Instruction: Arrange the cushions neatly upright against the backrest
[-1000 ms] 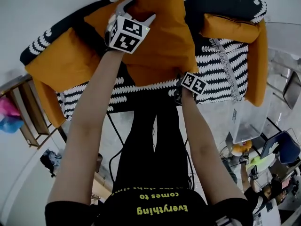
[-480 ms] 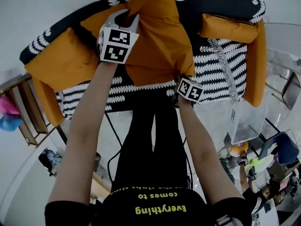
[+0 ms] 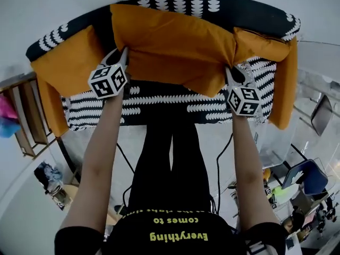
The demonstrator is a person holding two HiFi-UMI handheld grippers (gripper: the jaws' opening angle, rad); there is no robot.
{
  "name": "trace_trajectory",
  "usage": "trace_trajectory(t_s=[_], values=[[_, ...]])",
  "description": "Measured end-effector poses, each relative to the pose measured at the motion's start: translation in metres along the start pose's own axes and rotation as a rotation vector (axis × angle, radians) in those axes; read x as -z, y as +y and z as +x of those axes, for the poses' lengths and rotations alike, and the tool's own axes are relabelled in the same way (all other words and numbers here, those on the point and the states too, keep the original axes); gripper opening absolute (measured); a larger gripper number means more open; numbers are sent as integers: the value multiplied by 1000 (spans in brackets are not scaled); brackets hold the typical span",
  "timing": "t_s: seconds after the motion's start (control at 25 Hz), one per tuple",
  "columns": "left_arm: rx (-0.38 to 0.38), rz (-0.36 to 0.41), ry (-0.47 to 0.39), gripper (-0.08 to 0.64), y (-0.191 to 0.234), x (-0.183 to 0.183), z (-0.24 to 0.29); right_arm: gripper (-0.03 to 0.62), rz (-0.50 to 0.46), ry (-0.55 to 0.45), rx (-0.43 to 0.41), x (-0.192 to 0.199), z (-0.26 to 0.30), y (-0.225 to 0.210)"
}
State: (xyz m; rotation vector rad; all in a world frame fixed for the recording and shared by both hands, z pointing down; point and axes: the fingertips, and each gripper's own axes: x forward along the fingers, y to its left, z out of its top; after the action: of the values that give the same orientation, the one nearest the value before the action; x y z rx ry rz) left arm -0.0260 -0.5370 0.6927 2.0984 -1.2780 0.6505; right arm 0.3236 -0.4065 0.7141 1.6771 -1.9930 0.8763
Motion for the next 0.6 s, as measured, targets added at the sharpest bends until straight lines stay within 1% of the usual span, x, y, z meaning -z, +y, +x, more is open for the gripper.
trace_trajectory(t_s=[0.08,0.12,0.16,0.24,0.32,0.36,0.4,0.44,0.48,0.52,0.6], values=[[2,37,-14,81,7,14,1,49,-110,-14,11,-34,14,-6],[-7,54,-13,91,11,19,3,53,-147,-3,16,-43,25,-8],[-22,53,-1,101,17,25,8,69,-170,25,19,-46,37,-11],[-62,31,52,124,28,44,18,103,-189,104,25,-35,59,-17],[-88,52,93,151,35,59,25,122,-175,131,24,-26,73,-22],[-94,78,101,174,37,61,25,145,-151,120,25,-29,75,-23],[-101,107,103,204,38,58,23,182,-128,97,31,-35,75,-23],[-111,132,101,250,39,54,19,225,-114,64,44,-45,72,-24],[-125,146,91,283,40,48,12,253,-111,22,62,-56,65,-23],[-140,142,67,290,40,40,3,253,-115,-26,80,-67,54,-22],[-157,90,-18,290,37,20,-19,244,-108,-124,99,-87,25,-14]])
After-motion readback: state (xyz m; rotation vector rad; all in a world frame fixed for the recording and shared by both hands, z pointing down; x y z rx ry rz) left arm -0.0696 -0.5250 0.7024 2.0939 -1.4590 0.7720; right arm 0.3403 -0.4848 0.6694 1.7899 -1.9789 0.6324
